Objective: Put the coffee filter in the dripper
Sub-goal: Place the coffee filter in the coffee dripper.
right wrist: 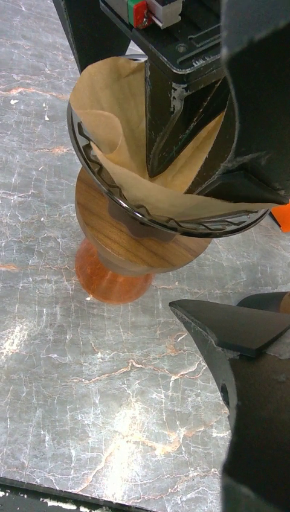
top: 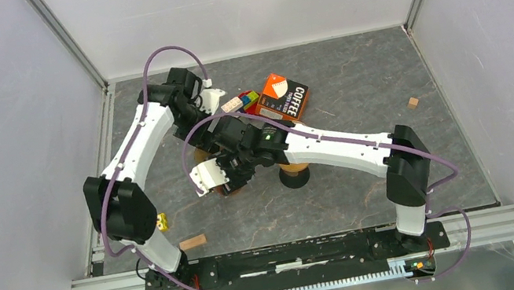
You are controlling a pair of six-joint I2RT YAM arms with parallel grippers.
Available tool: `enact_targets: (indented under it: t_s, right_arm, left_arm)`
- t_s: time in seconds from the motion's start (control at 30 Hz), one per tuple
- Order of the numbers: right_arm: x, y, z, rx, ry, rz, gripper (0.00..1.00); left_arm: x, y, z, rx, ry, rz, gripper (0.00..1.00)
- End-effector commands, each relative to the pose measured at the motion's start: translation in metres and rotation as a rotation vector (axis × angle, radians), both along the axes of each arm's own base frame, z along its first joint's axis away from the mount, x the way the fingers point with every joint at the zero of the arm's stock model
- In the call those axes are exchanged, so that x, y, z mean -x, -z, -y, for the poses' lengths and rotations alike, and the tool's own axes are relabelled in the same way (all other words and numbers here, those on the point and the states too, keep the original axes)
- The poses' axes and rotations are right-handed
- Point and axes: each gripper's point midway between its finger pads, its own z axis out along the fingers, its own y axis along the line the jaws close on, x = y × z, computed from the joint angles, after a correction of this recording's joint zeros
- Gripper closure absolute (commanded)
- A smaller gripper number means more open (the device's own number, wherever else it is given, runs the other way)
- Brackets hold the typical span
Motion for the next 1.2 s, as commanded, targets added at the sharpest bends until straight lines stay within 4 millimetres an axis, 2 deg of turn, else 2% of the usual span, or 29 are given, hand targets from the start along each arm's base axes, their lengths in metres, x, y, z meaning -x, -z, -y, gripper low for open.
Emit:
enact_targets:
  t_s: [0.0,0.57,0.73,0.93,0.97,1.0,1.17]
  right_arm:
    - [0.007,0.015,0.005,0.029,0.000,-0.057,0.43]
    - [0.010,0.032,0.013,0.065,-0.001,-0.064,0.46]
    - [0.006,0.022,0.008,0.044,0.000,-0.047,0.44]
    - [0.002,-0.001,0.001,0.000,0.005,-0.025,0.40]
    - [0.001,-0.004,0.000,-0.005,0.008,-0.023,0.40]
    - [0.000,-0.007,0.000,-0.011,0.009,-0.021,0.40]
    - [0.000,-0.011,0.000,-0.020,0.013,-0.018,0.40]
  left_arm:
    - [-0.010,0.004,-0.002,-0.020,0.026,0.044,0.12]
    - [-0.012,0.015,-0.010,-0.073,0.022,0.036,0.12]
    - [-0.013,0.009,-0.009,-0.066,0.030,0.049,0.12]
    - [-0.013,-0.007,-0.009,-0.061,0.045,0.058,0.11]
    - [-0.031,-0.013,-0.003,-0.036,0.045,0.134,0.11]
    - [-0.013,-0.013,-0.008,-0.057,0.051,0.066,0.10]
    - [-0.010,-0.025,-0.008,-0.051,0.066,0.067,0.09]
